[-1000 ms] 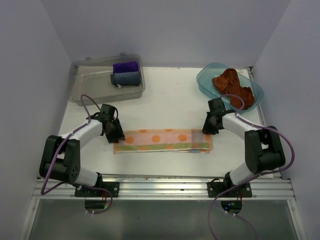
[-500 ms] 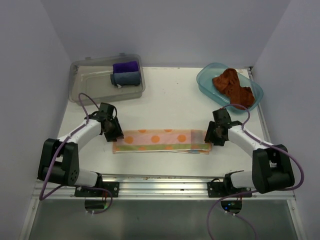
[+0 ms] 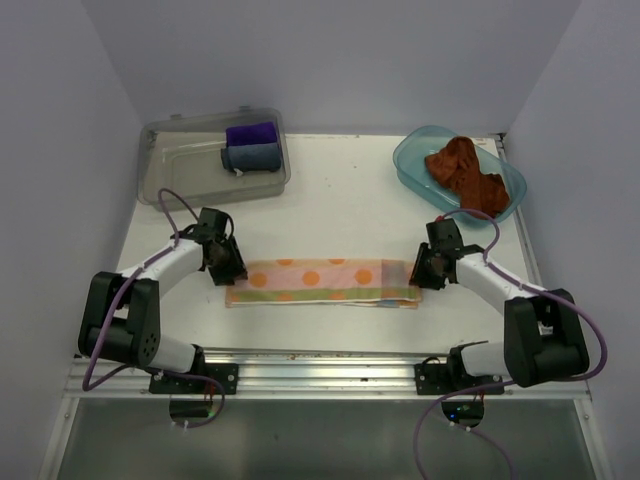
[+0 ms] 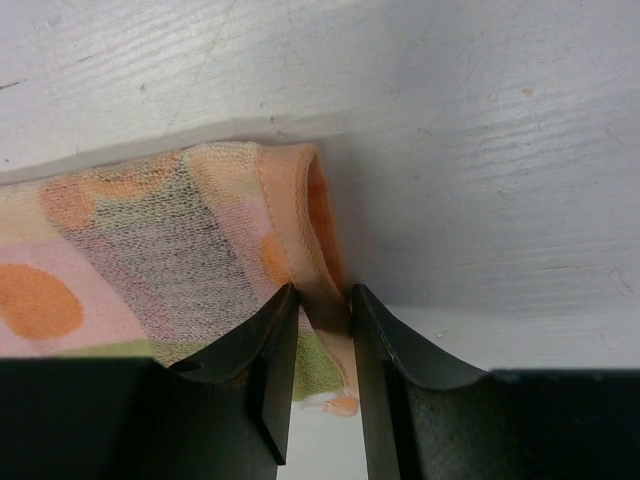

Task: Roll the towels
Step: Fold the towel

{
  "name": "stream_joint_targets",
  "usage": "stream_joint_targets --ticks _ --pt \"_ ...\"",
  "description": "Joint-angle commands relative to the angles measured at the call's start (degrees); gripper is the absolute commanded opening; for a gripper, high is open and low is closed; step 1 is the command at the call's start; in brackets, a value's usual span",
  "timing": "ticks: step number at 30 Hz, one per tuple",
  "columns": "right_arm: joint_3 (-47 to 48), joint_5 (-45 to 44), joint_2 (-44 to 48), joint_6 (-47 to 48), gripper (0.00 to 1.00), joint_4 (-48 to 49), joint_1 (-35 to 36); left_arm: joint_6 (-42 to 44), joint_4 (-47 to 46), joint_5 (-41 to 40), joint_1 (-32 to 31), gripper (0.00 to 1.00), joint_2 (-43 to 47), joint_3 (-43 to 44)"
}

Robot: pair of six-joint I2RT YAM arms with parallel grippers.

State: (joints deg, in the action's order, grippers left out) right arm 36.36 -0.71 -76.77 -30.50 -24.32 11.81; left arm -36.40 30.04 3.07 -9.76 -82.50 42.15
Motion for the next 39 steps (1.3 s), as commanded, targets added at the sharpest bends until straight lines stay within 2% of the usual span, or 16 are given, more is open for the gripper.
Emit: stream_joint_targets --ticks 1,6,9,12,13,15,21,26,32,36,39 --pt "-0.9 2.6 -1.4 -0.8 0.31 1.7 0.1 -0.2 -2.9 1.1 0.4 0.45 -1.0 -1.5" --pt "-1.0 1.3 -1.5 -0.9 0.43 0.9 0.2 -0.2 -3.7 1.6 0.4 0.44 -1.4 -2.1" --pt "-1.1 0.9 -2.0 -1.1 0.4 0.2 0.8 -0.2 -3.8 1.6 0.4 0.44 -1.6 -1.9" --pt "-1.1 -0.7 -2.4 -1.2 0.24 -0.2 0.8 -0.2 -3.9 1.4 0.4 0.44 -1.6 -2.0" --pt "-1.1 -1.6 -2.4 -1.2 0.13 -0.5 0.8 -0.2 -3.9 1.5 0.4 0.44 -1.7 -2.2" --pt "-0.8 -3.2 -1.9 -1.5 0.0 -1.6 0.8 -0.1 -3.9 1.5 0.4 0.44 -1.8 -2.2" --pt "1.3 -11.0 7.6 -2.9 0.0 -8.3 0.1 -0.8 -5.2 3.3 -0.4 0.44 -1.1 -3.8" --pt "4.8 -14.1 13.8 -2.5 0.0 -14.3 -1.5 -6.0 -6.5 4.0 -8.2 0.44 -0.8 -4.3" --pt "14.0 -16.2 17.3 0.8 0.0 -21.7 -1.6 -9.7 -8.0 5.3 -17.4 0.43 -1.4 -2.3" --pt "18.7 -13.2 17.4 2.1 0.0 -22.9 -0.9 -9.0 -6.3 4.8 -19.1 0.43 -1.7 0.4" --pt "22.2 -14.0 17.0 1.8 0.0 -24.8 2.0 -7.6 -2.1 0.8 -18.8 0.45 1.0 2.8"
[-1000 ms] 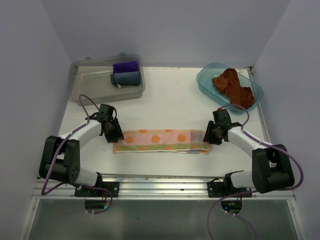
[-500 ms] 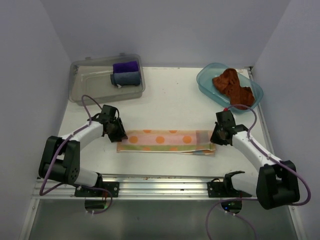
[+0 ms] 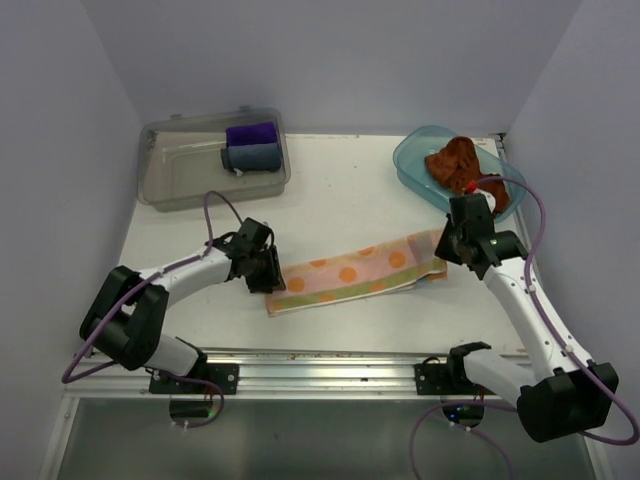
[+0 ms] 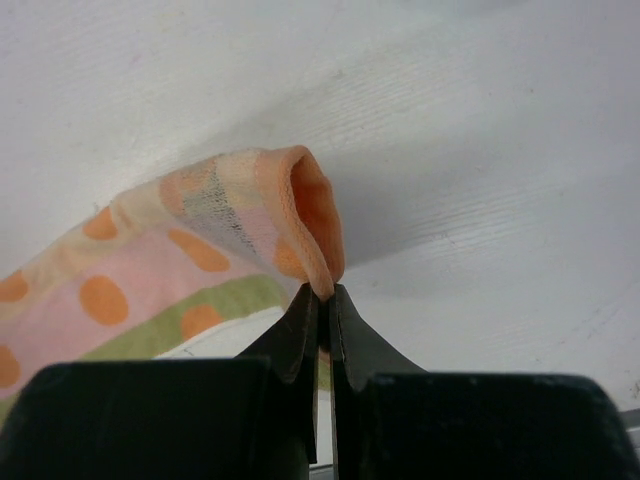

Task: Roll the towels
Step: Fold the towel

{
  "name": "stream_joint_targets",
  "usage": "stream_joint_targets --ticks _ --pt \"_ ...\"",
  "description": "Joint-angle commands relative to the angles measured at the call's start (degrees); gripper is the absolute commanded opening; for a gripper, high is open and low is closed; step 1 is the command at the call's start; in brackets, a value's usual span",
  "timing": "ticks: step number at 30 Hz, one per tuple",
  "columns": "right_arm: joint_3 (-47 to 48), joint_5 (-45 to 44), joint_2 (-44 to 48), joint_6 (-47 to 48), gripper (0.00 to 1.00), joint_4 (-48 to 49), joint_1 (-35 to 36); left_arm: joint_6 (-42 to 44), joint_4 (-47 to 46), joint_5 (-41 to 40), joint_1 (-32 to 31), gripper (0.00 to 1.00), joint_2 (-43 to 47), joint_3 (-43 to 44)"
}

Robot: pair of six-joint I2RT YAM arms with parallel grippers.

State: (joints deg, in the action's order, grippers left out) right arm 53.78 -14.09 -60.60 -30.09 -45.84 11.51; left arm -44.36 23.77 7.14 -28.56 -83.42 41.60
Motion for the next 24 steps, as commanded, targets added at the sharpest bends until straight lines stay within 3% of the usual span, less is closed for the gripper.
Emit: stream_joint_targets --ticks 1,4,12,20,24 --pt "5.4 -1.1 0.7 1.4 0.0 -3.9 3.2 1.0 5.0 -3.7 0.2 0.45 3.0 3.6" --pt "7.2 -3.0 0.0 1.1 0.0 -5.0 6.9 2.3 8.4 -4.4 1.4 0.46 6.7 4.8" --pt "6.5 -3.1 -1.0 0.7 0.0 -3.8 7.2 3.1 11.9 -9.6 3.8 0.46 9.6 3.7" --pt "6.0 -3.1 -0.6 1.2 0.0 -3.7 7.2 3.4 8.0 -7.6 7.3 0.13 8.3 0.7" --pt "5.2 -2.5 -0.1 1.0 0.0 -3.4 7.2 4.0 8.4 -7.4 6.8 0.1 10.7 3.1"
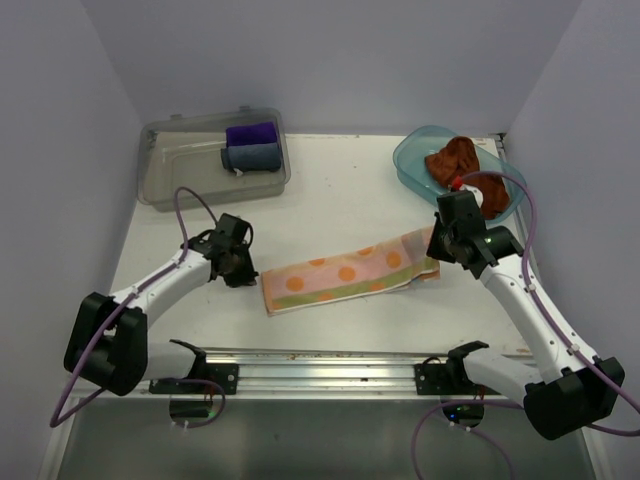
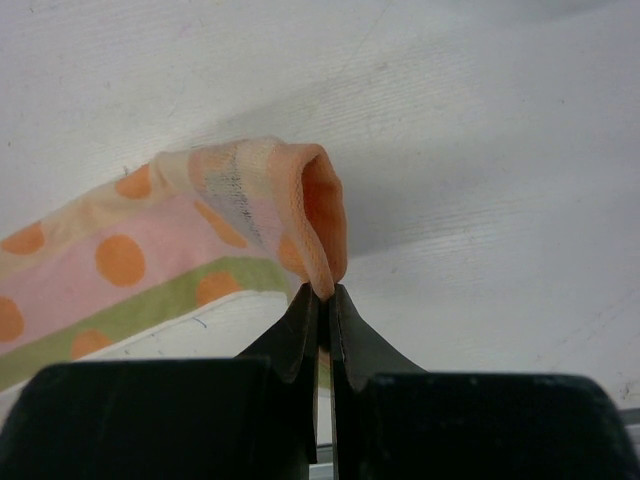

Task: Roll the towels
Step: Fold the towel

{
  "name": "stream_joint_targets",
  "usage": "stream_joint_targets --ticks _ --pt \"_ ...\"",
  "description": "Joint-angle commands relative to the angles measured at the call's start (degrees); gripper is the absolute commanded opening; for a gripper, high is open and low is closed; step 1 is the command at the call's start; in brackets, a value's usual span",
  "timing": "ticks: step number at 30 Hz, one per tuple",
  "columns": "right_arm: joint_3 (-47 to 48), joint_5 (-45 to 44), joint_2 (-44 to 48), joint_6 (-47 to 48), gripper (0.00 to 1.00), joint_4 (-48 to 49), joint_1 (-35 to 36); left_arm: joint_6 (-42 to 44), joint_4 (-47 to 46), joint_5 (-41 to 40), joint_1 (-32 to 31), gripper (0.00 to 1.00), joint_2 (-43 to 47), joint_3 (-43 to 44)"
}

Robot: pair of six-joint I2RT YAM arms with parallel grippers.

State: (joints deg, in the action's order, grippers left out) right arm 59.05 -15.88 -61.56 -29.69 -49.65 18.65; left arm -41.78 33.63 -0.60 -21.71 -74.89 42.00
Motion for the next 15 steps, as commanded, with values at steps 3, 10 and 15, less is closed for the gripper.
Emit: stream_joint_targets --ticks 3,10,15 --pt "-0.2 -0.1 1.0 0.4 0.0 0.5 0.0 1.7 -0.9 -0.8 -0.2 0.11 1.6 3.3" --pt "0.5 -1.0 1.4 0.8 0.0 -0.7 0.3 1.0 -6.8 -0.7 -0.2 0.09 -6.0 -0.3" --pt "1.4 -0.5 1.7 1.0 0.0 -1.2 0.3 -0.1 -10.1 2.0 -2.8 0.07 -10.9 0.4"
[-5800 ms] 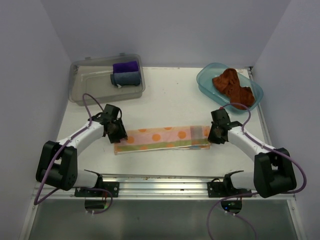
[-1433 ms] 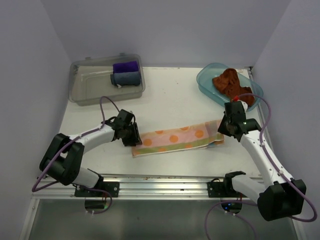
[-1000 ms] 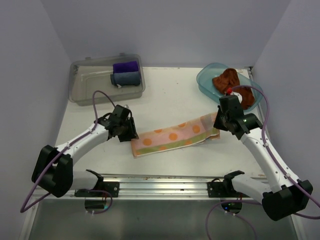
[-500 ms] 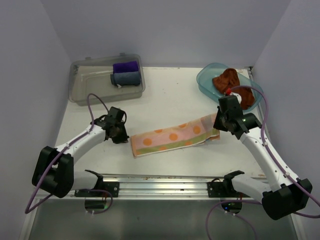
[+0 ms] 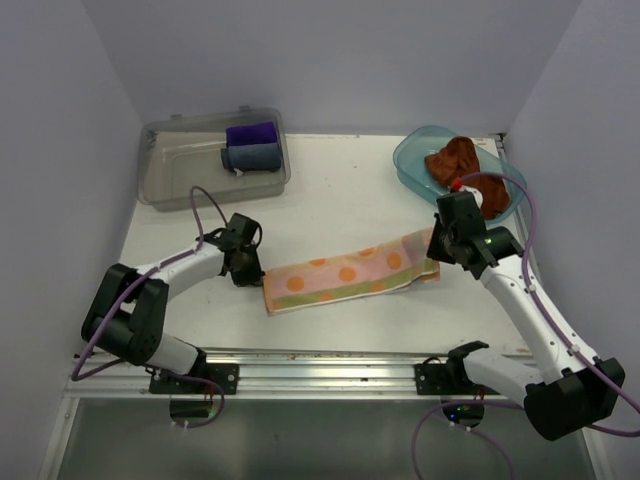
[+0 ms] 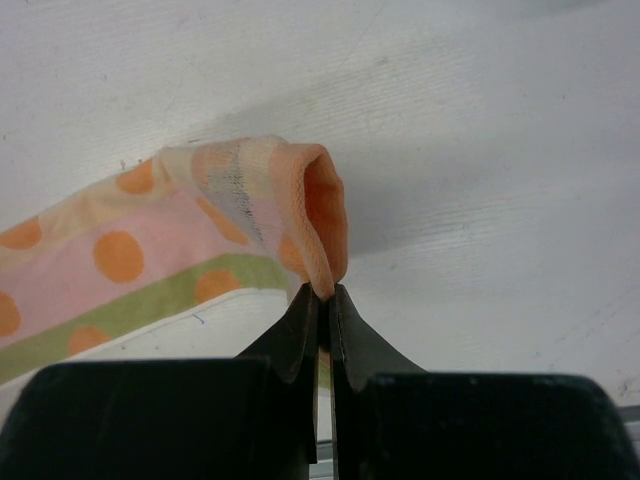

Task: Roll the towels
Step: Fold the towel

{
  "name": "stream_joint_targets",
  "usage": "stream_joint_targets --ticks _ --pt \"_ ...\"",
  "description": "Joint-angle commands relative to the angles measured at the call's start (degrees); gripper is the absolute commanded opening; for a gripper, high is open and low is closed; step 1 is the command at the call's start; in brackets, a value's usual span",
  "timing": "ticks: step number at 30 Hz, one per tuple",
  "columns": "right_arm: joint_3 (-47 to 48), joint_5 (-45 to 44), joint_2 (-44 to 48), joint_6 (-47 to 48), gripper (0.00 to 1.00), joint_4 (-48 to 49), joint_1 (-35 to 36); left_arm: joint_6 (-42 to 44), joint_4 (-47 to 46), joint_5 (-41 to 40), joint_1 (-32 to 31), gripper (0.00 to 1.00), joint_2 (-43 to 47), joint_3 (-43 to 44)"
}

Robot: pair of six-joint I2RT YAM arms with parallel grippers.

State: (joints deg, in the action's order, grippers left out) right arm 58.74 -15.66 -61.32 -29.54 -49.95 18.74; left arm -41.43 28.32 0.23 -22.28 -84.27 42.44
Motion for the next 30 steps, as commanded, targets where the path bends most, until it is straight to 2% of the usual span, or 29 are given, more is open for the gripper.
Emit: stream_joint_targets --ticks 1,6,9,13,22,30 --pt "1.9 -0.9 1.4 0.5 0.0 -1.3 0.8 -1.0 -5.2 1.2 -3.1 0.08 -1.9 0.5" --pt "4.1 -0.4 0.5 -1.2 0.0 -2.0 2.9 -2.0 -6.9 1.7 -7.6 0.08 -5.5 4.1" --pt "5.2 -1.0 -0.3 -3.3 0.0 -1.4 6.5 -2.2 -7.0 1.6 -9.7 0.08 -8.8 6.7" --pt "7.4 -4.0 -3.3 -6.7 0.0 -0.9 15.5 -2.0 -6.0 0.8 -10.1 0.07 -9.5 7.8" --pt "16.0 -7.1 -19.1 -9.8 0.0 3.7 33.2 -1.1 -6.2 1.3 -10.1 0.08 -9.2 7.3" --pt "23.5 -3.8 -34.1 -8.9 0.0 8.0 37.9 -1.0 -7.4 3.8 -8.8 0.08 -8.5 5.4"
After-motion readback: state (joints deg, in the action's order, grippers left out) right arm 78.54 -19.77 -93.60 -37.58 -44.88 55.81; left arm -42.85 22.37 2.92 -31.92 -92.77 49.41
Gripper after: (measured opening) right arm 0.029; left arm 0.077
